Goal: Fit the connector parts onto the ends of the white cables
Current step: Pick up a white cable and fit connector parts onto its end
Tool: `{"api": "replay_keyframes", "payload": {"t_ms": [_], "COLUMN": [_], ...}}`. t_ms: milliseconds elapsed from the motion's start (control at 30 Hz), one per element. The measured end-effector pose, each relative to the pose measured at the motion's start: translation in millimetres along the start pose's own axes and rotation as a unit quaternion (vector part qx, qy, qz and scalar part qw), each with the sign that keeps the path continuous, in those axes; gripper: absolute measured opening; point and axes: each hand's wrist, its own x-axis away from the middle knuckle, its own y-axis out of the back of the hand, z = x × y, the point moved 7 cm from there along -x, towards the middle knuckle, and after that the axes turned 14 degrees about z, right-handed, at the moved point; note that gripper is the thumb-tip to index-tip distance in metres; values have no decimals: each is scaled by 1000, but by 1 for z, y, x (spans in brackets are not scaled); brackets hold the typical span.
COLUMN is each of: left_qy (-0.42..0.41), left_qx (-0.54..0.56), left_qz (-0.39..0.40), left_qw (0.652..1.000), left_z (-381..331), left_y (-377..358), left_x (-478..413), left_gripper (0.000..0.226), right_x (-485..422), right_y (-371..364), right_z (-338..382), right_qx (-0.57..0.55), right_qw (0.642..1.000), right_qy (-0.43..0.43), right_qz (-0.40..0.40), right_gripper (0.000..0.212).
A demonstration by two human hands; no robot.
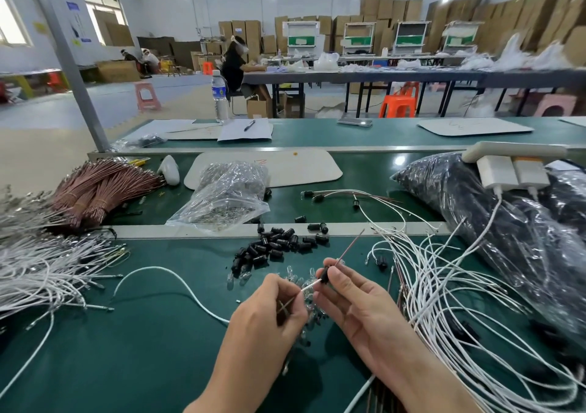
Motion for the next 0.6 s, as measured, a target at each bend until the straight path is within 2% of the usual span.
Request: {"api": "replay_keyframes", "payload": {"t_ms": [133, 233, 400, 600], "left_qy": [8, 13, 29, 47], "left_qx": [17, 45, 127, 187], "left_qz": [-5, 16, 9, 28], "left_qw": [1000, 999, 991, 981], "left_z": [3, 3, 2, 0], "left_y": [-1, -5, -6, -6], "left_x": [1, 0, 0, -1], "left_gripper": [20, 10, 7, 22], "right_x": [0, 1, 2, 4], "right_y": [-2, -3, -7, -10], "right_z": [-1, 2, 5, 7], "right_qx": [0, -4, -16, -25], "right_qw": [1000, 1000, 998, 996], "right_qy": [2, 10, 6, -3], "right_qz": [5, 16, 52, 82], "right_gripper": [16, 16, 21, 26]}}
